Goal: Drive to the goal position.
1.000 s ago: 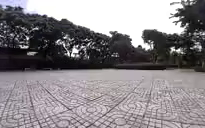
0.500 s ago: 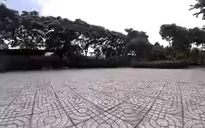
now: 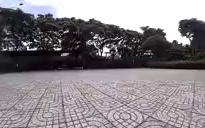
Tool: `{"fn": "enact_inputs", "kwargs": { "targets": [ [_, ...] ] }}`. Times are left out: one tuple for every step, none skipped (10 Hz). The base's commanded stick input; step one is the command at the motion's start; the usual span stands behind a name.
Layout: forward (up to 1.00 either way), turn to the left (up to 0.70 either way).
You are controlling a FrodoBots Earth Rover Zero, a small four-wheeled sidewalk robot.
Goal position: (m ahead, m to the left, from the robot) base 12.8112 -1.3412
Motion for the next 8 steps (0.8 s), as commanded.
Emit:
{"fn": "enact_inputs", "kwargs": {
  "targets": [
    [1.0,0.27],
    [1.0,0.27],
    [1.0,0.27],
    [1.0,0.27],
    [1.0,0.27],
    [1.0,0.27],
    [1.0,0.0],
    [1.0,0.0]
  ]
}}
